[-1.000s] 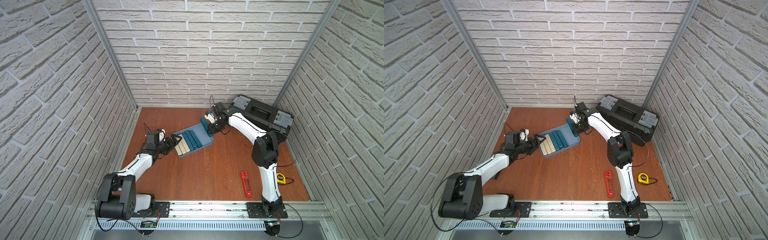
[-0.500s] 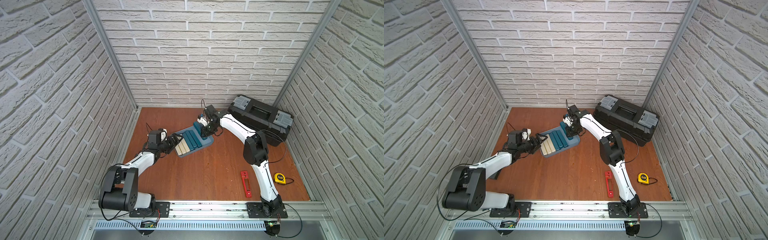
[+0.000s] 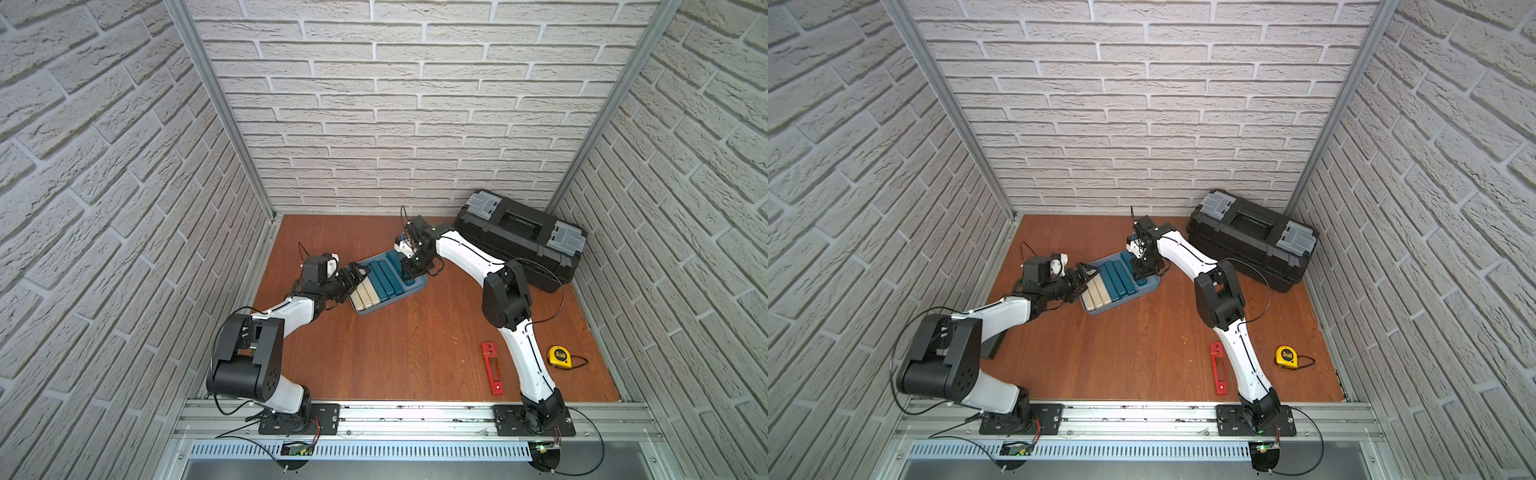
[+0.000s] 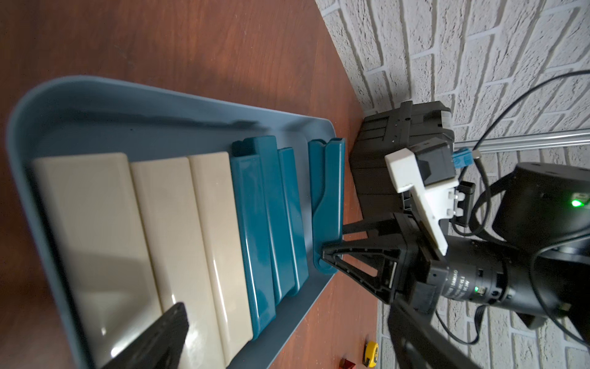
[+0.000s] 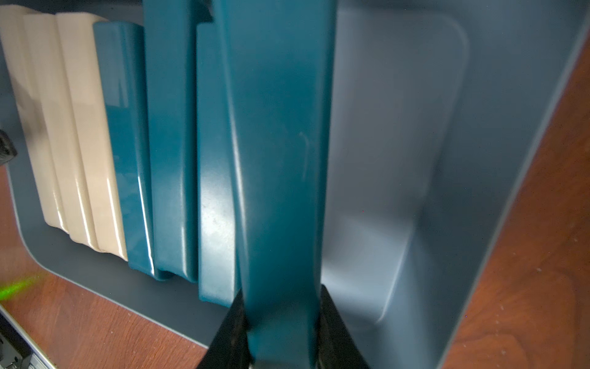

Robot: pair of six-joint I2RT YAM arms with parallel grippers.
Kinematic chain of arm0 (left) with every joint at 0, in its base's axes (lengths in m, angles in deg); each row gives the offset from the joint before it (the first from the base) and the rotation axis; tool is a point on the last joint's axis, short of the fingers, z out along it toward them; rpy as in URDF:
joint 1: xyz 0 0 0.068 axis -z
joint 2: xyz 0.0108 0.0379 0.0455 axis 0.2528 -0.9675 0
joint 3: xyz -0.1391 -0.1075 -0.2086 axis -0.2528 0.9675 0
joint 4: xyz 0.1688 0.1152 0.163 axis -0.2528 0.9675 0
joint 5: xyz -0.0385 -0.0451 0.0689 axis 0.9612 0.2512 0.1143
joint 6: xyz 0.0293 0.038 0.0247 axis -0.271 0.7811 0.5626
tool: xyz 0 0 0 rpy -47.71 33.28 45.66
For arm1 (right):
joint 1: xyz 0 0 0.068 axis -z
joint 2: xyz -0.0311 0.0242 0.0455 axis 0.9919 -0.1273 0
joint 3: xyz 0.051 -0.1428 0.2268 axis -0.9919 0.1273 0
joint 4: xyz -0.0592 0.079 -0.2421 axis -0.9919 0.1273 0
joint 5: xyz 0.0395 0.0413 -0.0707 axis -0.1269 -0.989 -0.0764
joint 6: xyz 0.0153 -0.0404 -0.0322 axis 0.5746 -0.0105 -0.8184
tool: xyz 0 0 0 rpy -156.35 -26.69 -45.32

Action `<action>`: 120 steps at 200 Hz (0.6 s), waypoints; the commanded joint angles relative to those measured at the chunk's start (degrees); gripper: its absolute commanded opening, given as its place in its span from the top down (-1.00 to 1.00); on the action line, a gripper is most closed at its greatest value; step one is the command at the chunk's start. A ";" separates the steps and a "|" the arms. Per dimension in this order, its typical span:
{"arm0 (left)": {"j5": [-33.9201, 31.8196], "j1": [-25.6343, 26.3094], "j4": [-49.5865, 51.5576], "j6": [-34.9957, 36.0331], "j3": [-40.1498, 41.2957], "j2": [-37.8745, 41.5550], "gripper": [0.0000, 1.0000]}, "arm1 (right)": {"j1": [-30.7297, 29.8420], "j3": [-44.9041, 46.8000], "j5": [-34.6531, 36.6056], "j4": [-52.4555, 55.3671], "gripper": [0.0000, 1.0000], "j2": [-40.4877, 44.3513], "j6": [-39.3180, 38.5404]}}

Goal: Put the pruning pliers into the storage box
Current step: Place the pruning pliers in the storage box.

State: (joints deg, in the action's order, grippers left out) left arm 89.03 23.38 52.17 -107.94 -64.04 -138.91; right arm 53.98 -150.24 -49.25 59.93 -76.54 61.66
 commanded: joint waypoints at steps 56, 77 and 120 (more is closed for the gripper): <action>0.58 0.85 -3.04 0.01 -1.93 -1.46 -0.96 | -0.78 -3.59 0.27 2.14 0.90 -2.94 0.54; 0.50 0.94 -3.08 0.05 -1.65 -1.27 -0.96 | -1.00 -3.96 0.73 2.87 0.90 -3.39 0.60; -4.11 0.90 5.89 5.06 -2.60 5.13 -0.97 | -1.30 -3.96 0.23 2.80 0.89 -3.85 0.64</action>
State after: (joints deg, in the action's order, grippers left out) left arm 88.46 24.05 52.63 -107.52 -64.90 -139.13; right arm 53.39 -152.60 -48.60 62.36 -80.74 61.86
